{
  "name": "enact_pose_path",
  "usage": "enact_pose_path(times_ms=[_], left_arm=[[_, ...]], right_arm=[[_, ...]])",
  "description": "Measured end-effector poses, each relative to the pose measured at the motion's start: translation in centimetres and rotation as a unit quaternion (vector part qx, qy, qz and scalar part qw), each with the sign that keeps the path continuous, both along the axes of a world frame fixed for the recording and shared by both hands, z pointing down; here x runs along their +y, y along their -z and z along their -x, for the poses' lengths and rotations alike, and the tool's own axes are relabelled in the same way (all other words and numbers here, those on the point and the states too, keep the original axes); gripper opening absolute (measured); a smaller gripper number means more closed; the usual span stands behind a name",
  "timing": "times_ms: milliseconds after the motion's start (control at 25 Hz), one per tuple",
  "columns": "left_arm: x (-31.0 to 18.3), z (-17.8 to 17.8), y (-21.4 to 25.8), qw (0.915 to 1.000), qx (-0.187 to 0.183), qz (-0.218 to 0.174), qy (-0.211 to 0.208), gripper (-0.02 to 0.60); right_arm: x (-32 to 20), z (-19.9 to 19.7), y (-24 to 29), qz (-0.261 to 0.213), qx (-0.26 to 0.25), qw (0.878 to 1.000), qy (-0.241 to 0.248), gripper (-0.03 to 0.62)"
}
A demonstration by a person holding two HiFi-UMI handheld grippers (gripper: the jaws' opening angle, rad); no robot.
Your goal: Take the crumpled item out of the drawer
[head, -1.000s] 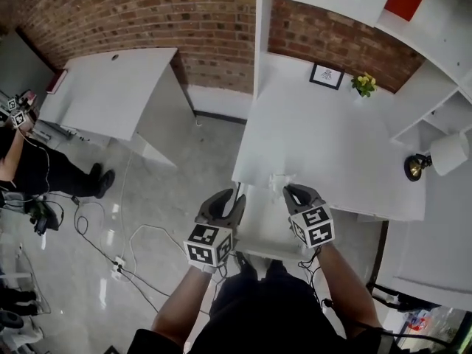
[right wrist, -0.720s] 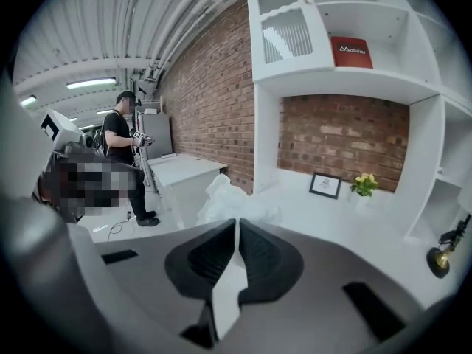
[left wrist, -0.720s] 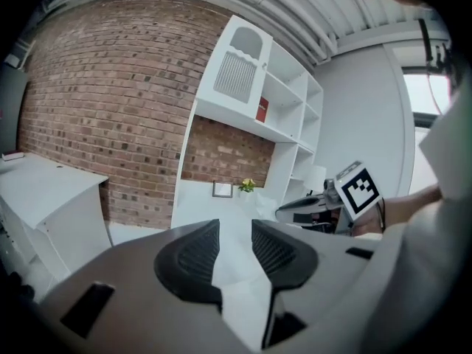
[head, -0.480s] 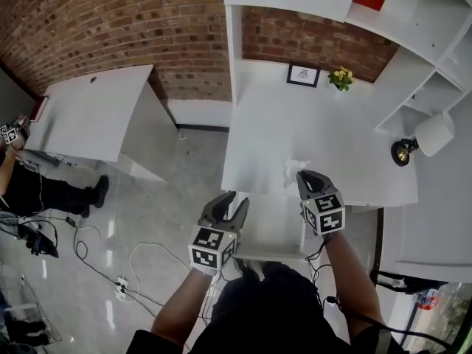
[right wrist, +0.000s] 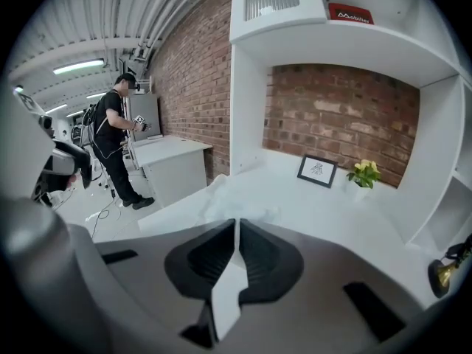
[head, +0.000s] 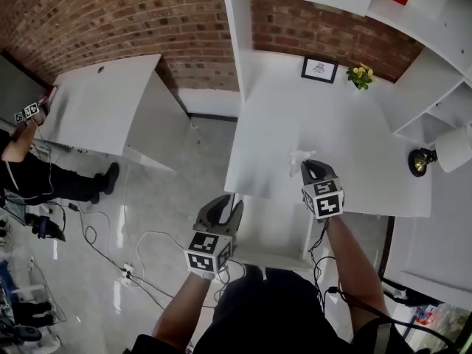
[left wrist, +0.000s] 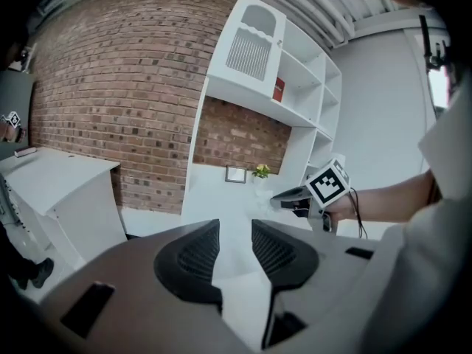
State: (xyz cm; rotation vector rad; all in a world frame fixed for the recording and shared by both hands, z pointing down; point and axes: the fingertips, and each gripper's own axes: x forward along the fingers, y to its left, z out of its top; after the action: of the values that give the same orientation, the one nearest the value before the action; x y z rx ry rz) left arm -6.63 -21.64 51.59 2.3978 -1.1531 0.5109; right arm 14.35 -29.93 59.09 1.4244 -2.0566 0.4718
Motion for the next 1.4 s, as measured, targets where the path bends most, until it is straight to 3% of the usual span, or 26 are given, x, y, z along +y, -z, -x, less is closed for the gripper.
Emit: enact_pose_path(times_ms=[240, 560, 680, 1040, 1400], left_arm=[[-1.3, -1.4, -1.0, 0.9995, -0.031, 0.006, 0.009, 0.132], [-1.7, -1.2, -3.9, 0.9977, -0.054, 0.036, 0.019, 0.132], [-1.7, -1.3, -4.4, 0.9975, -0.052, 0.042, 0.022, 0.132], [-2.2, -1.5, -3.2, 0.999, -0.039, 0.021, 0.01, 0.132], [-1.6, 0.1, 0.6, 0.9996, -0.017, -0.021, 0.0, 0.132]], right_arm=[[-3.0, -0.4, -4.8, 0.039, 0.039, 0.998, 0.041, 0.02], [-5.3, 0.8, -9.0, 0.063, 0.042, 0.995, 0.06, 0.029], [-5.7, 1.0, -9.4, 0.054, 0.029, 0.996, 0.058, 0.078], [-5.2, 0.1, -4.3, -0.01, 0.003, 1.0, 0.02, 0.098], [-1.5, -1.0, 5.4, -0.098, 0.027, 0.995, -0.013, 0.089]])
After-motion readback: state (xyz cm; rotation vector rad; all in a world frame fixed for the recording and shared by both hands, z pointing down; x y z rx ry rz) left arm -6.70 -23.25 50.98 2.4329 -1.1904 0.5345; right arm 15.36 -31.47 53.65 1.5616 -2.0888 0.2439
